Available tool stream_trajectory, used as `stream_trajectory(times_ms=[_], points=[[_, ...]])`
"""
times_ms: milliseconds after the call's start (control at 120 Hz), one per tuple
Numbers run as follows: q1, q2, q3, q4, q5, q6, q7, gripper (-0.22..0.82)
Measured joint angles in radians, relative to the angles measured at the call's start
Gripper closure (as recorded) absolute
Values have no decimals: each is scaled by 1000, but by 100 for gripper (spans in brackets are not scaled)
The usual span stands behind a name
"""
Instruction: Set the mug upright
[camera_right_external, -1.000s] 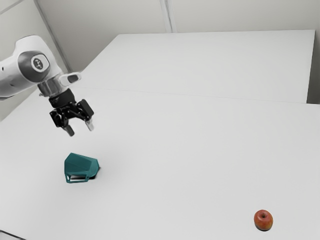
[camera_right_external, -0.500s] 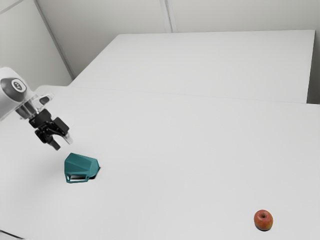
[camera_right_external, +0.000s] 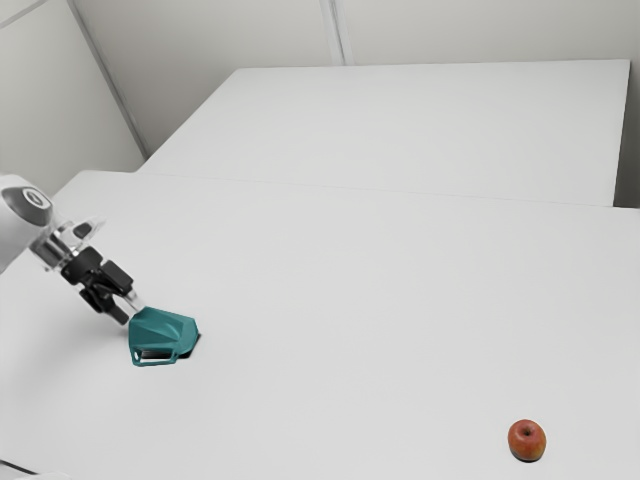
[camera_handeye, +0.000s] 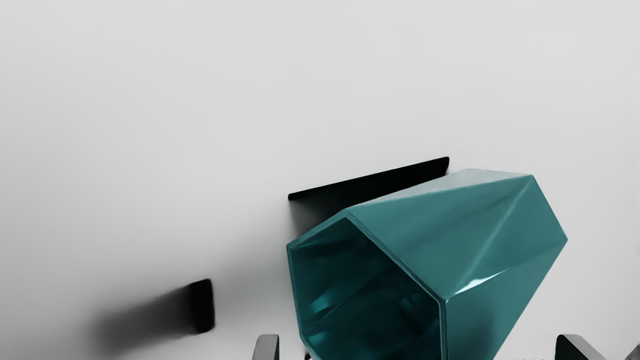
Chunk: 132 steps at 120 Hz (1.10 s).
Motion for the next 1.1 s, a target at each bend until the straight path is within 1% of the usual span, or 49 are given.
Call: stream_trajectory(times_ms=[225, 275, 367, 475, 583, 725, 783, 908, 1100], points=[[0, 14, -2, -4, -59, -61, 59, 0], [0, 17, -2, -6, -66, -74, 70, 2], [0, 20, -3, -9, -77, -96, 87, 11], [-1, 22, -5, -11, -87, -115, 103, 27], [-1, 27, -7, -12, -96, -130, 117, 38], [-2, 23, -7, -12, -101, -143, 131, 57], [-3, 22, -8, -11, -102, -146, 136, 63], [-6, 18, -8, -11, -102, -149, 145, 69], [-10, -4, -27, -12, -101, -136, 157, 73]])
